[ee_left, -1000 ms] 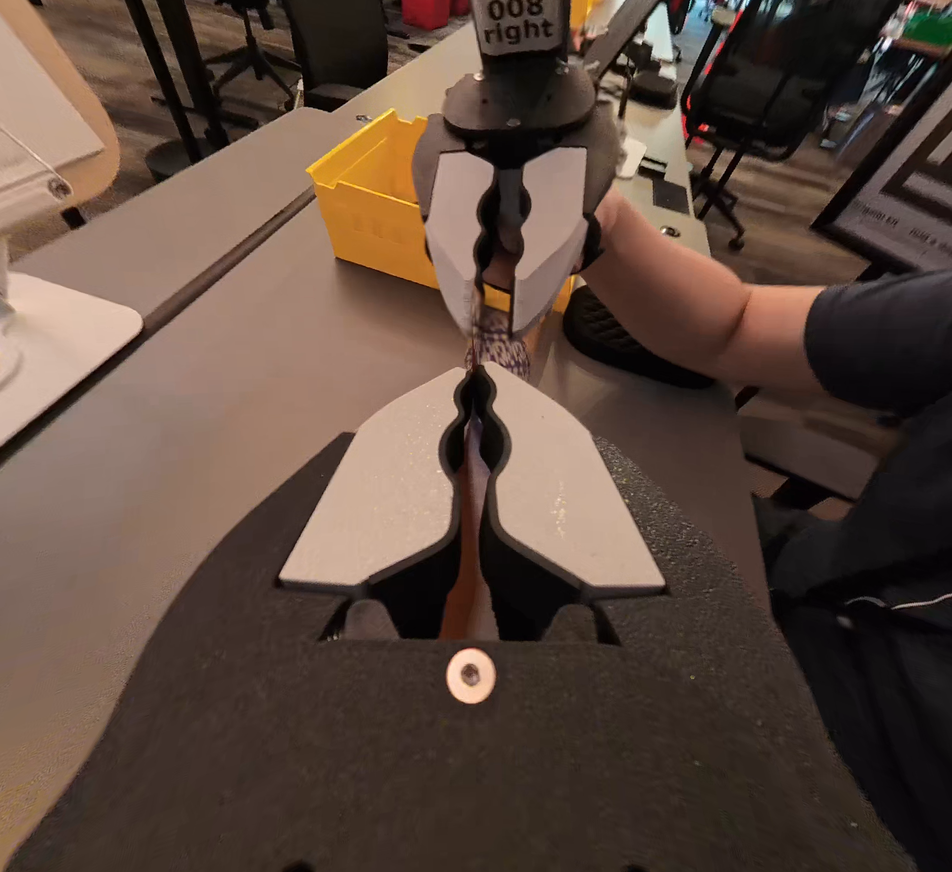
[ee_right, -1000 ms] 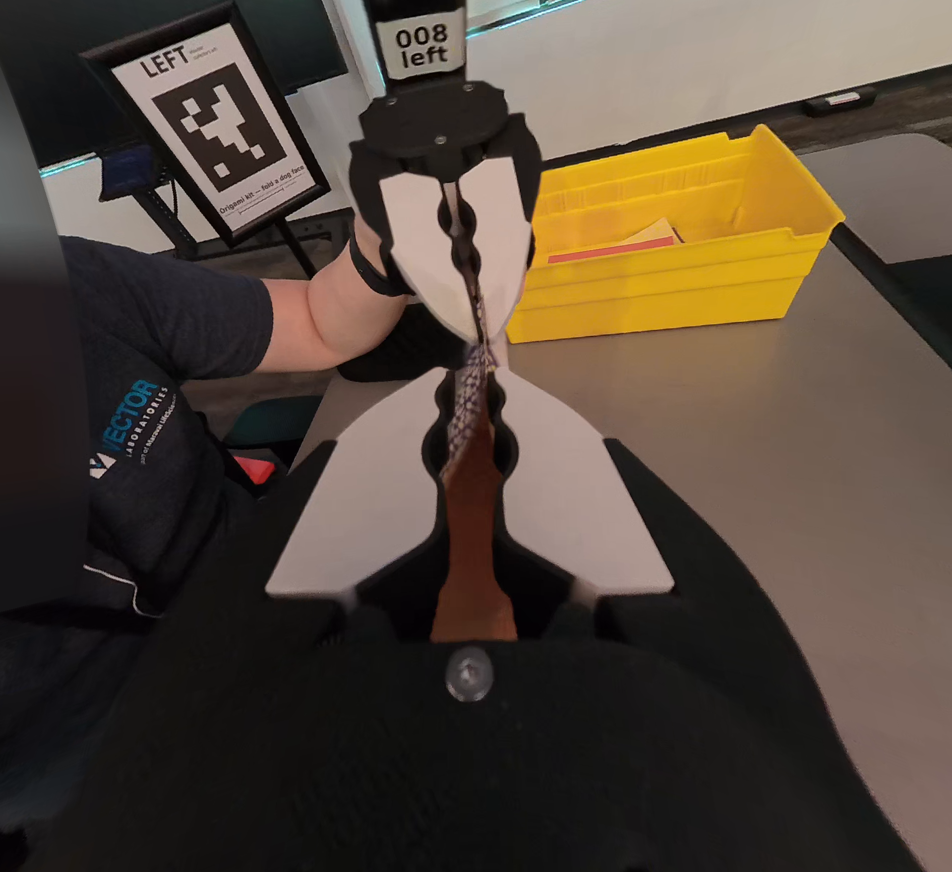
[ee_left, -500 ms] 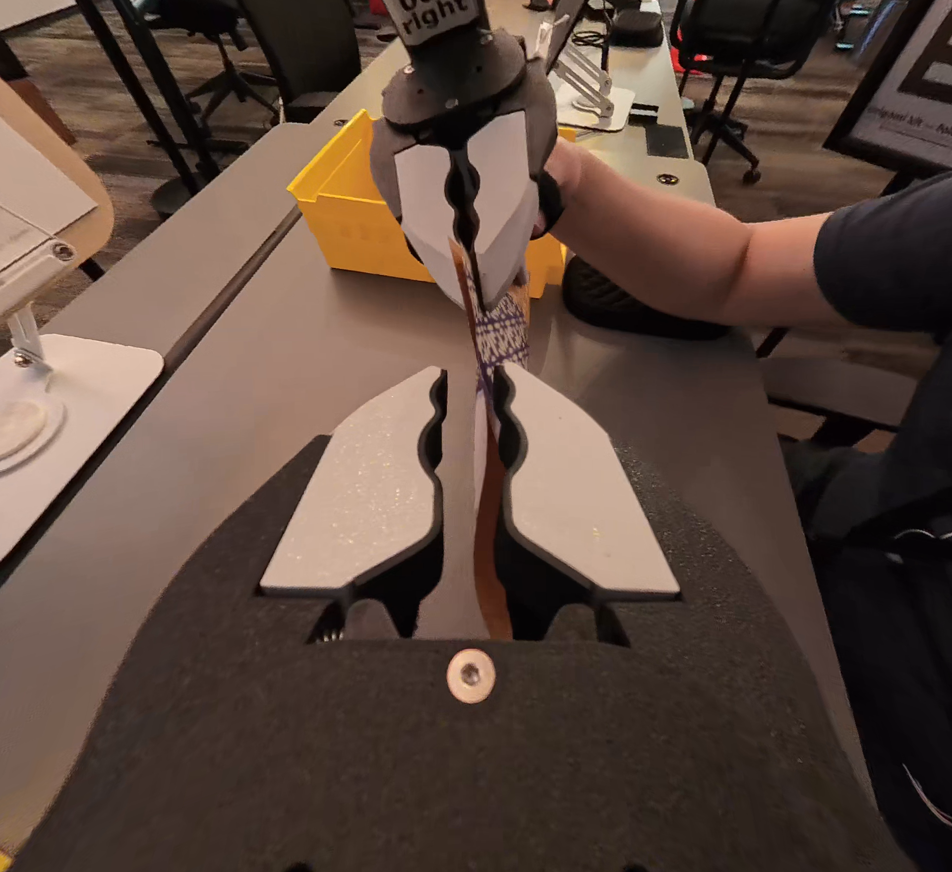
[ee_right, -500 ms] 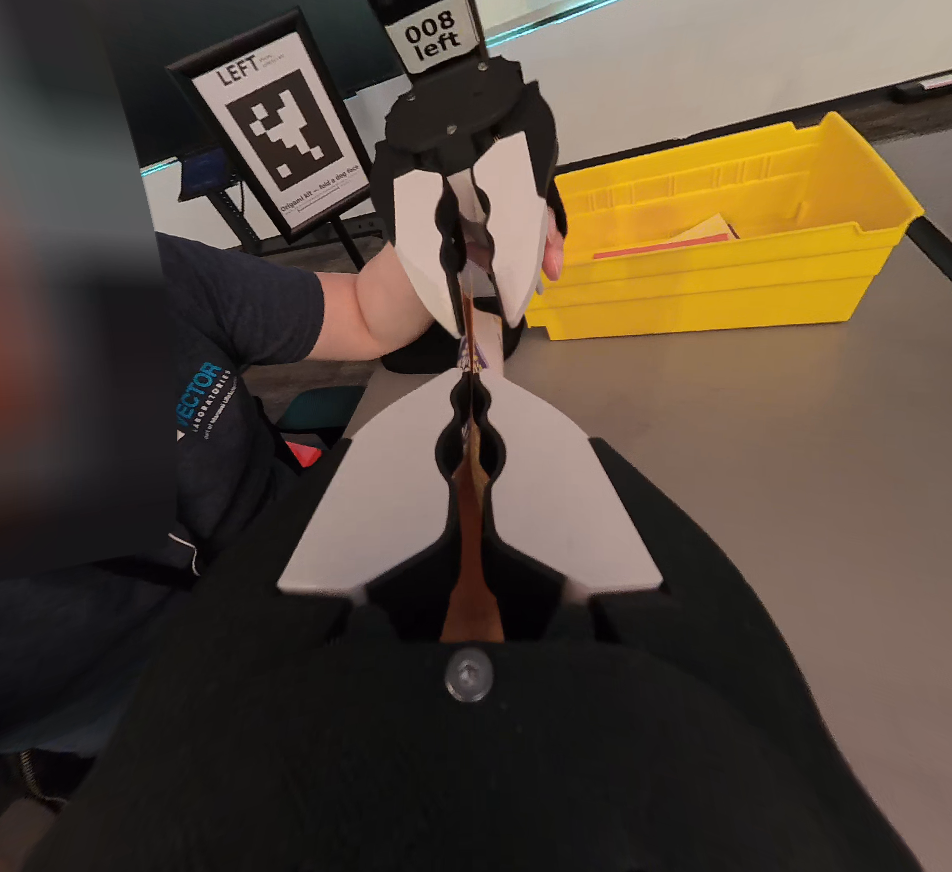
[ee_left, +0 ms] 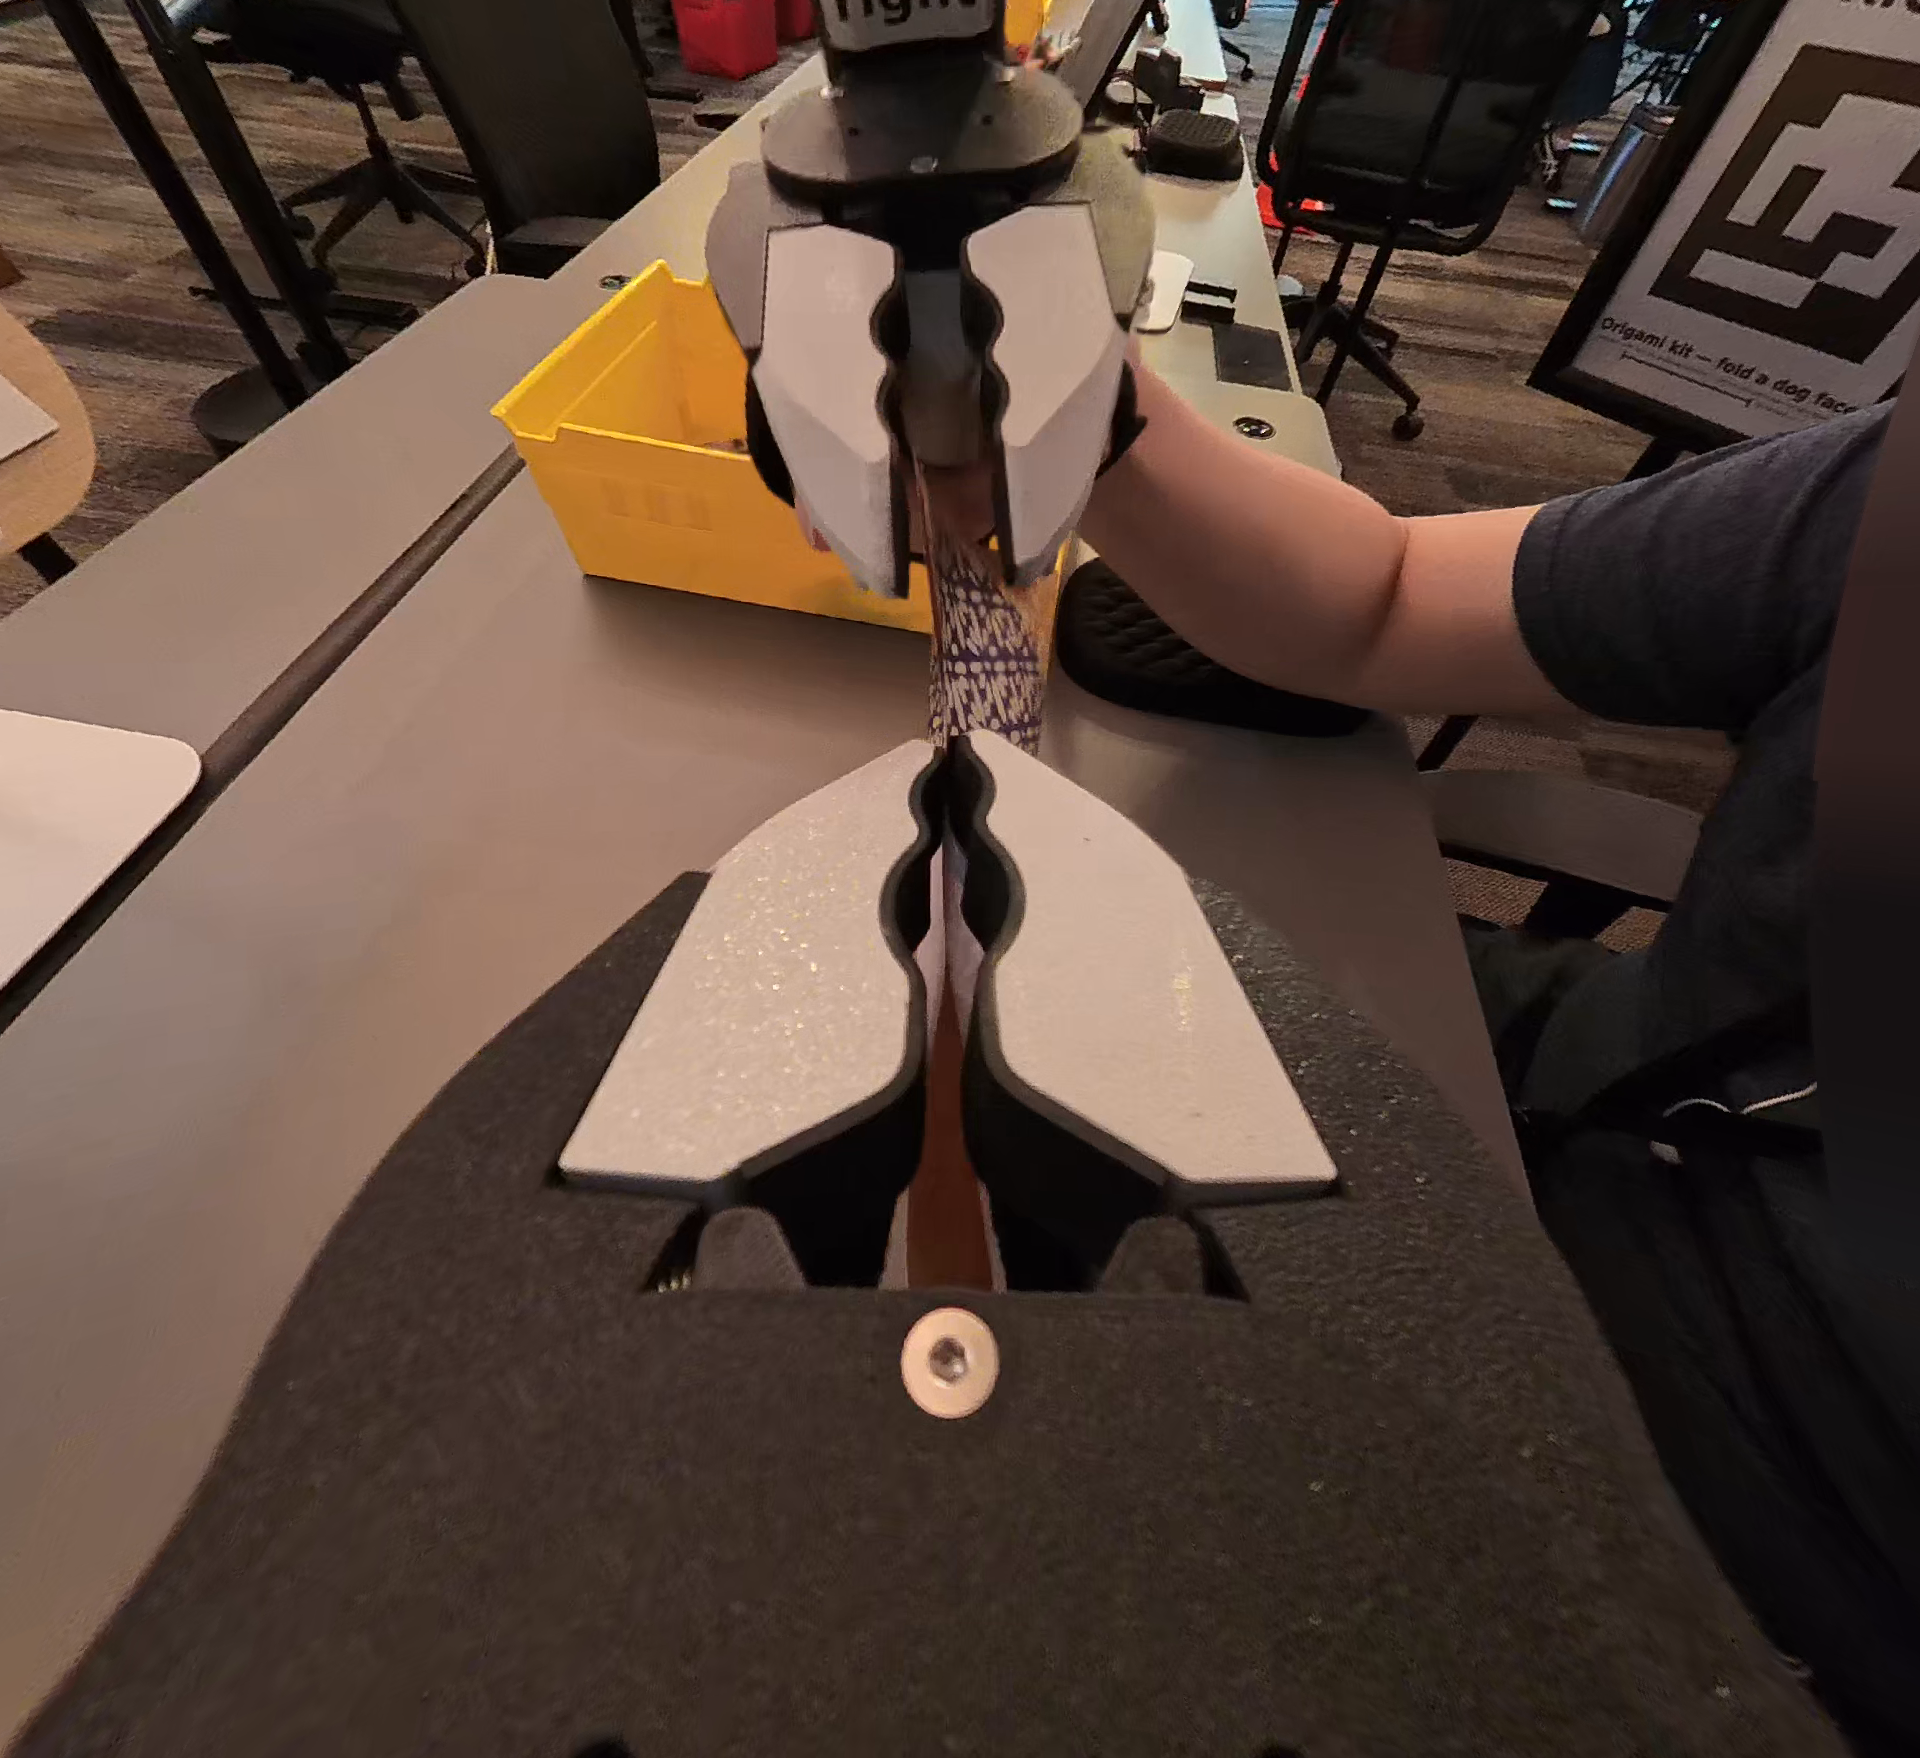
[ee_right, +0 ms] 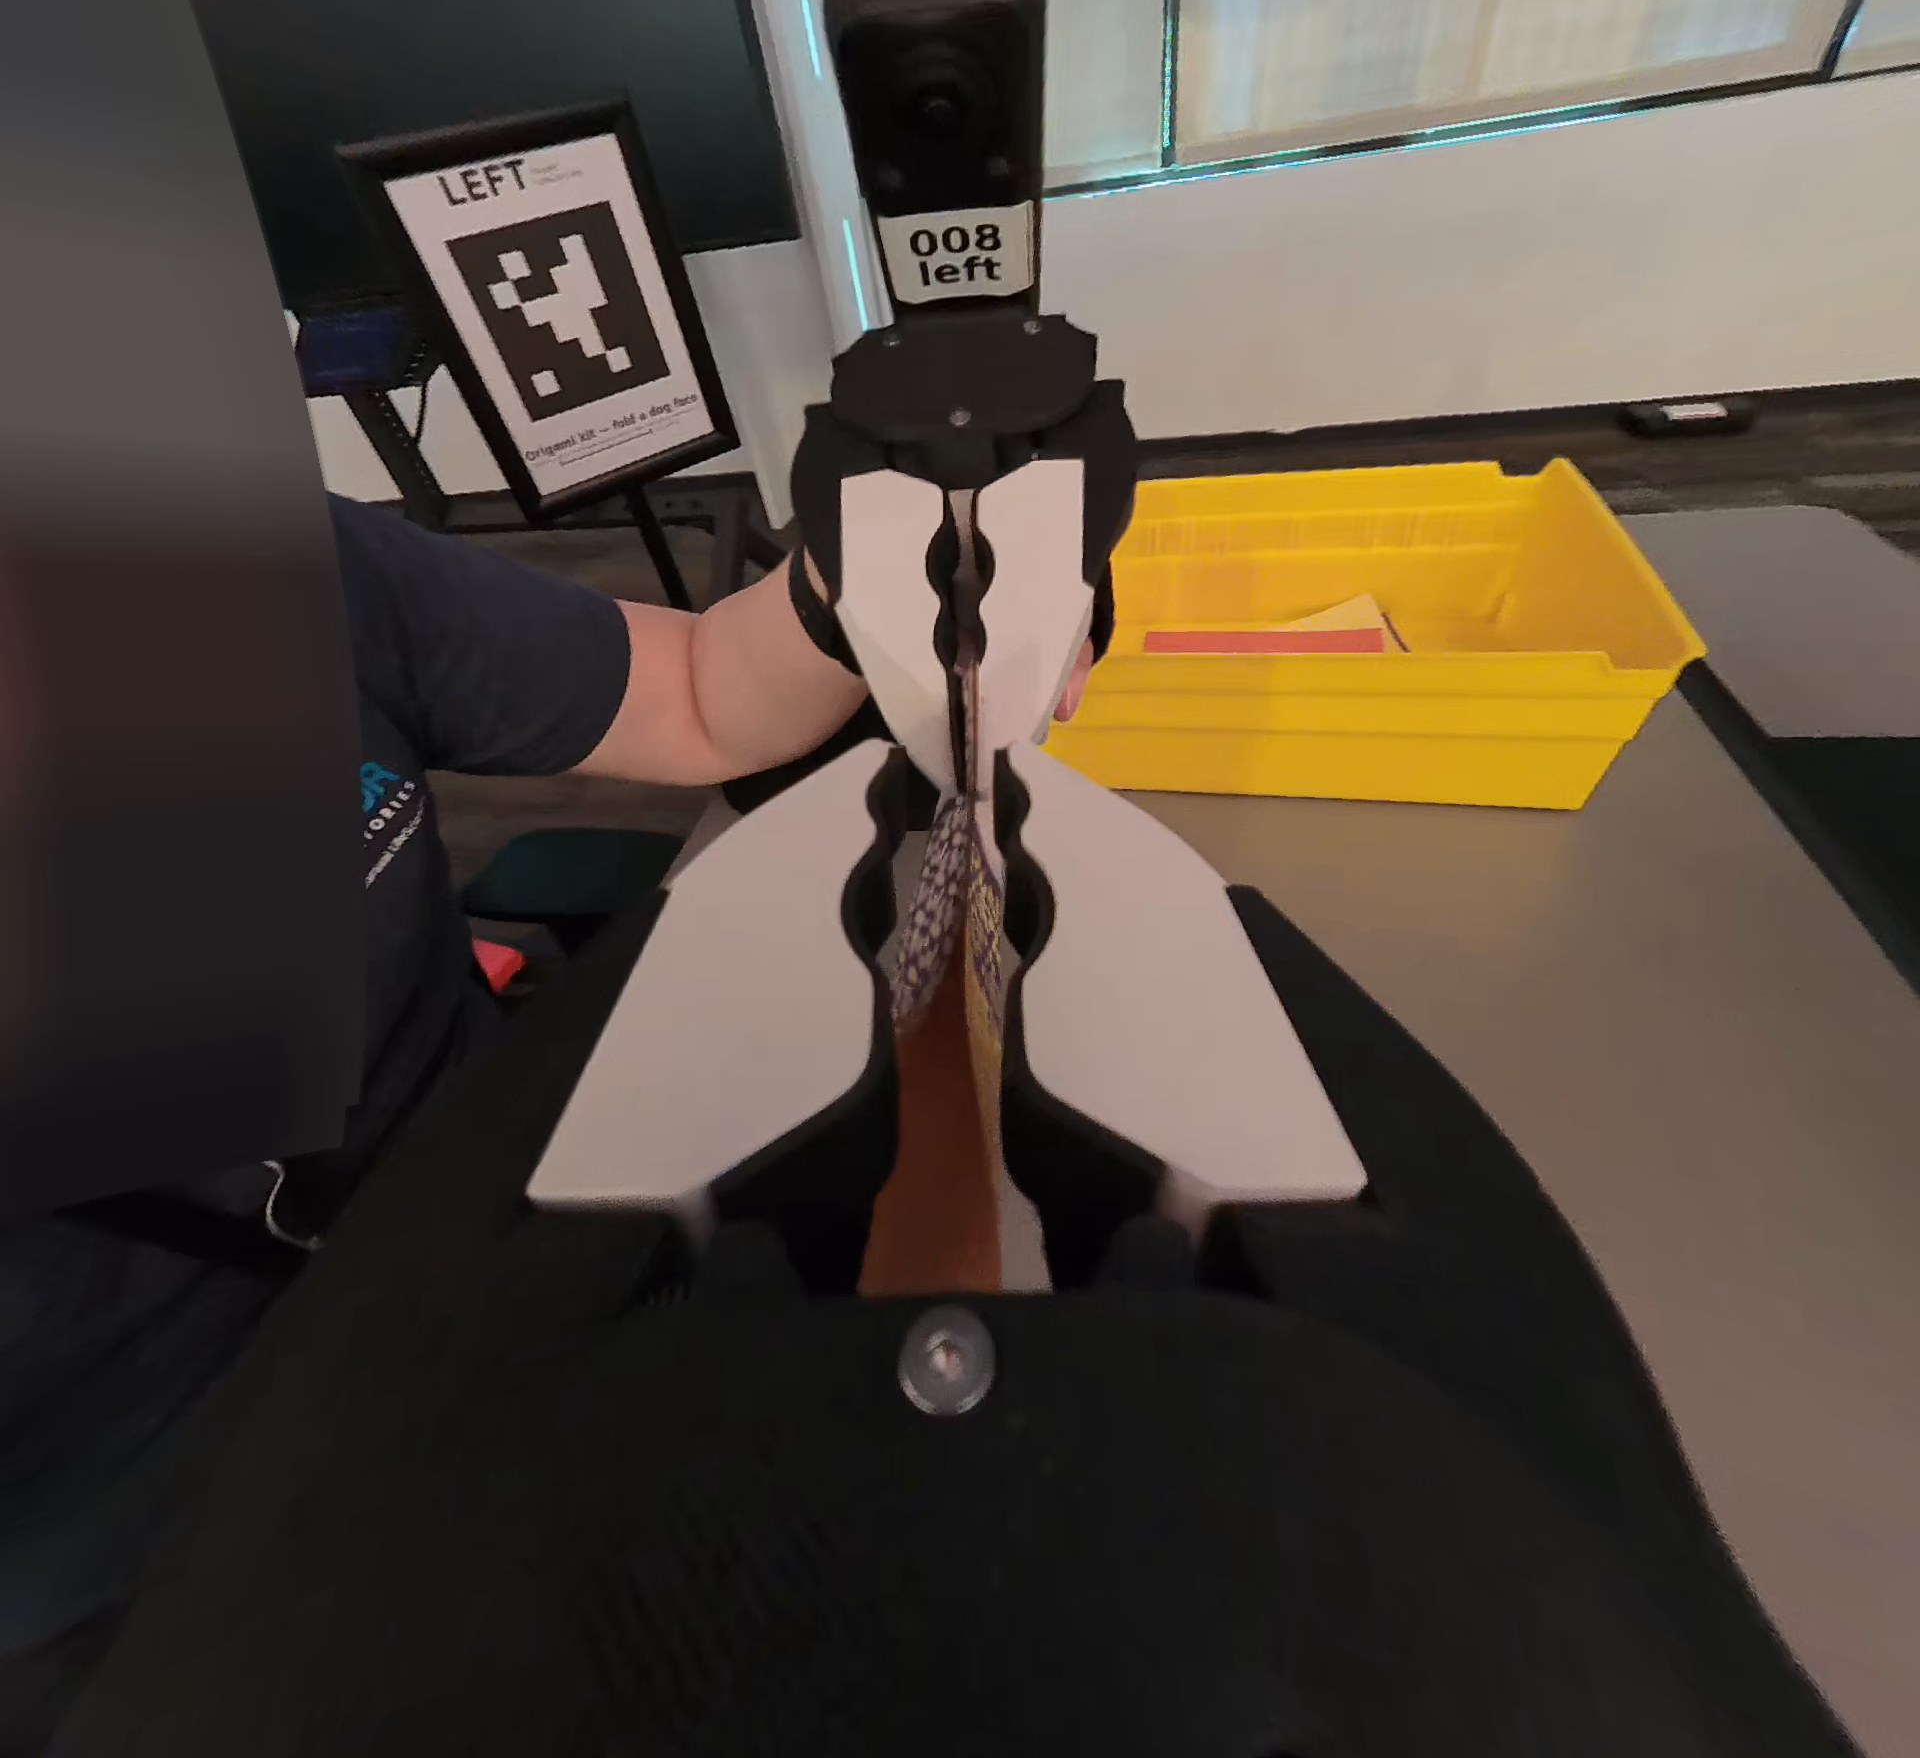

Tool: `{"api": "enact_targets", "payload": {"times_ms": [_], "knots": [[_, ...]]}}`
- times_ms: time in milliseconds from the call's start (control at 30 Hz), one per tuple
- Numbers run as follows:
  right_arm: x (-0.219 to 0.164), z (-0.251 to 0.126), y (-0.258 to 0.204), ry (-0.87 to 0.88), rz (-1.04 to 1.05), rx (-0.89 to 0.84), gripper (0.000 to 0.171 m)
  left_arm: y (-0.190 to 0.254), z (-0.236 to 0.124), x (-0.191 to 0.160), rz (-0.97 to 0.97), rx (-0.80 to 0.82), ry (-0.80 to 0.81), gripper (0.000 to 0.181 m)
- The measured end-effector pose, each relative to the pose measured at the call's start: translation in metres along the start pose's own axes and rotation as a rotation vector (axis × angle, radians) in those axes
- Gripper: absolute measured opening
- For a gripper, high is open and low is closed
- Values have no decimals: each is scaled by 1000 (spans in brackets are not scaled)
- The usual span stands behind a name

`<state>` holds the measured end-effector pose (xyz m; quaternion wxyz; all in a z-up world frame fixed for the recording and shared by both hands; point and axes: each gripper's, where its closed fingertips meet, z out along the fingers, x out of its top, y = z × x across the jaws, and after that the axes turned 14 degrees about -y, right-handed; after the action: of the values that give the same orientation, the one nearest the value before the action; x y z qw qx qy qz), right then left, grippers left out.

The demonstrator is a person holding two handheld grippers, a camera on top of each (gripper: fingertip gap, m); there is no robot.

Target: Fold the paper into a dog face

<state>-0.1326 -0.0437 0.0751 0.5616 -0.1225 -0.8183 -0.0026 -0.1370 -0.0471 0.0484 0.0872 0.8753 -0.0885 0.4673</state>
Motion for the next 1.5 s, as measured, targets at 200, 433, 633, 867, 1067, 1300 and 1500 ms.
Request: {"api": "enact_targets", "payload": {"times_ms": [200, 433, 633, 867, 1067, 1300, 1500], "knots": [[5, -1, -7, -4, -2, -6, 1, 8, 1, 2, 9, -20, -4, 0], [14, -4, -18, 33, 24, 66, 1, 15, -7, 15, 8, -9, 61, 18], [13, 2, -23, 16, 26, 83, 1, 20, -15, 23, 15, -23, 113, 10], [17, 4, -24, 43, 51, 109, 1, 21, -18, 24, 52, 2, 111, 0], [23, -7, -15, 83, 16, 15, 14, 14, -23, 24, 18, 11, 132, 0], [25, -24, -10, 83, -70, -115, 18, 10, -20, 19, -22, -35, 114, 0], [-1, -18, -7, -120, -198, -212, 11, 11, -16, 16, -22, -52, 95, 0]]}}
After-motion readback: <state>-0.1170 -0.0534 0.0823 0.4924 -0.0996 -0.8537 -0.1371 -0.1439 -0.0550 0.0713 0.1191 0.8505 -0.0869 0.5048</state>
